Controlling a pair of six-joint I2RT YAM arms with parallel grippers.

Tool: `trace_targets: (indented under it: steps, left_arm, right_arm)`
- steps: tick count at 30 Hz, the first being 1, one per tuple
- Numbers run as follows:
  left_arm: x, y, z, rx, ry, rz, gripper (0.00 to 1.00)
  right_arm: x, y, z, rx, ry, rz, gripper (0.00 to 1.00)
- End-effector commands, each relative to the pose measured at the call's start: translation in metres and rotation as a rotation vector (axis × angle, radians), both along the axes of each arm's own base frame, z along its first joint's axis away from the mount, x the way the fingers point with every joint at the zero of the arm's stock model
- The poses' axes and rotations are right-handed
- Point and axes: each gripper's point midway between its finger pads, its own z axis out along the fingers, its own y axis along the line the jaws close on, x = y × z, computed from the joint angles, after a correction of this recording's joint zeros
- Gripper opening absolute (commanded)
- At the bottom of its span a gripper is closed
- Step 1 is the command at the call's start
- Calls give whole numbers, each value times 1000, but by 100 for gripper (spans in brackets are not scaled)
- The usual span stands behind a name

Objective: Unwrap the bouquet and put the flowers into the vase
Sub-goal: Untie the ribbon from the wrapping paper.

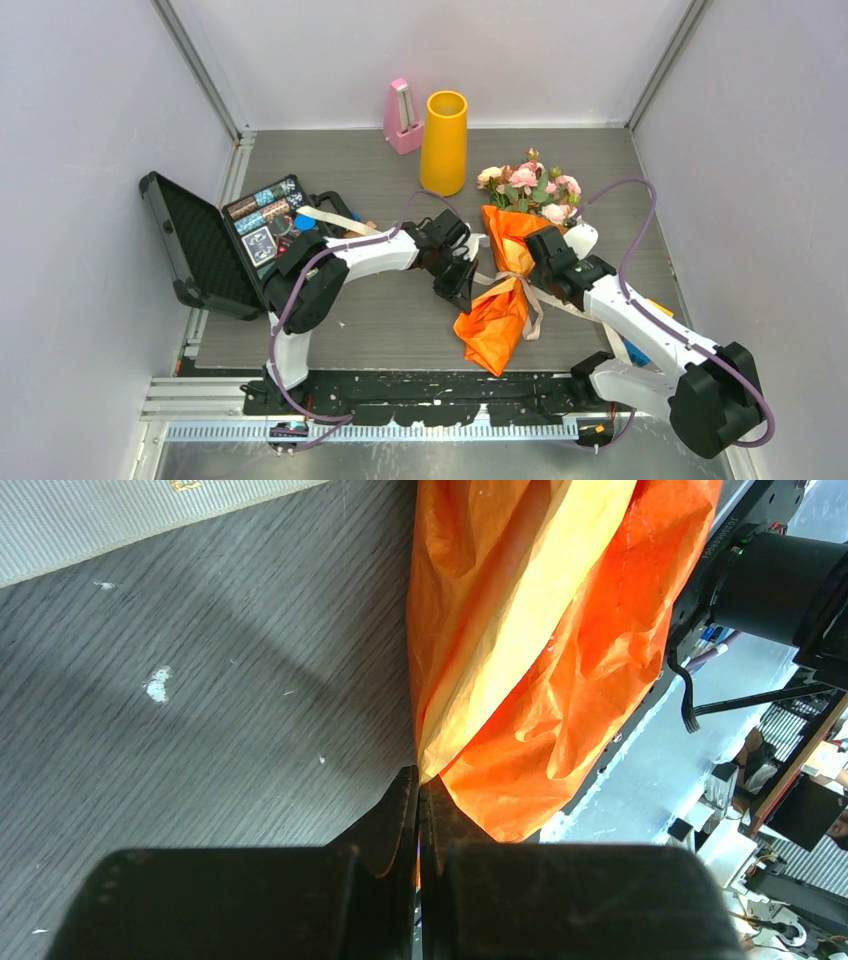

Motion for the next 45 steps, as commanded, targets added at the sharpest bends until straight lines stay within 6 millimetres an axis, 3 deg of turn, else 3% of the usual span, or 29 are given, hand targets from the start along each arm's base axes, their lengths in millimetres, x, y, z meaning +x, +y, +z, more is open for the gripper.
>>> trace_targets:
  steps: [1, 6, 10, 20, 35, 45]
  left_arm:
    - [-5, -4, 6, -27, 17, -10, 0]
    - [-6, -5, 6, -28, 21, -11, 0]
    - [-6, -5, 5, -28, 25, -12, 0]
    - [-6, -5, 5, -27, 26, -14, 0]
    - [-5, -6, 9, -33, 18, -15, 0]
    - [-5, -5, 8, -30, 18, -15, 0]
  right_arm:
    - [10, 13, 14, 60, -62, 48, 2]
    - [16, 35, 26, 123, -97, 178, 22]
    - [19, 42, 27, 96, -74, 251, 28]
    - [35, 54, 14, 35, 20, 316, 29]
    - [19, 59, -6, 46, 100, 287, 25]
    - [10, 57, -13, 31, 128, 281, 29]
